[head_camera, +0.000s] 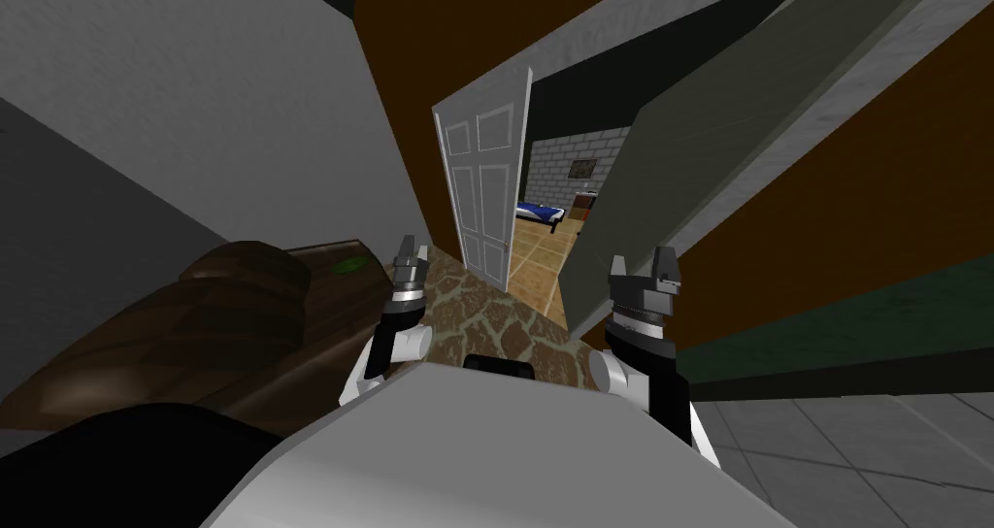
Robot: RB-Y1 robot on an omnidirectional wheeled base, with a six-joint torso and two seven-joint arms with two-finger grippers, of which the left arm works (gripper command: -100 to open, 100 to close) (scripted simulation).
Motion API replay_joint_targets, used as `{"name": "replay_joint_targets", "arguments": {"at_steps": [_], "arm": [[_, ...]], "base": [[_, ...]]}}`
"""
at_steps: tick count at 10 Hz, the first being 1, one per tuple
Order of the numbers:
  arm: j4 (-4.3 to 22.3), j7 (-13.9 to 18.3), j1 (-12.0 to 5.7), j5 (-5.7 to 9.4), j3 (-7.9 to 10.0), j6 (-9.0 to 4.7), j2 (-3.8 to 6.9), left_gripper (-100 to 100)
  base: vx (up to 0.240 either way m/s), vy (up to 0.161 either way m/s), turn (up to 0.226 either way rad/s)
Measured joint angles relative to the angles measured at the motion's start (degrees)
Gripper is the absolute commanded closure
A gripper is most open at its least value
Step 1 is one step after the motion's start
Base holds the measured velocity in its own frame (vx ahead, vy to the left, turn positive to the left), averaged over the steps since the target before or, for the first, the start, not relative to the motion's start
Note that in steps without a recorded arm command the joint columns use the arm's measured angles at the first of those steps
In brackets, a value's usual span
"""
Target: Push the door open
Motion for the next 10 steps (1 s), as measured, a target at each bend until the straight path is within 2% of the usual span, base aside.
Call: {"name": "replay_joint_targets", "arguments": {"at_steps": [1, 3, 8, 10], "arm": [[1.4, 0.1, -0.22, -0.11, -0.34, -0.79, 0.23, -100], [3.8, 0.5, -0.67, 0.06, -0.67, -1.19, 1.13, -100], [9.7, 1.2, -2.41, 0.07, -1.87, -2.11, 2.53, -100], [12.2, 1.4, -2.78, -0.02, -2.54, -2.96, 2.85, -100]], "base": [[0.105, 0.021, -0.098], [0.116, 0.035, -0.053], [0.1, 0.017, -0.059], [0.098, 0.017, -0.052]]}}
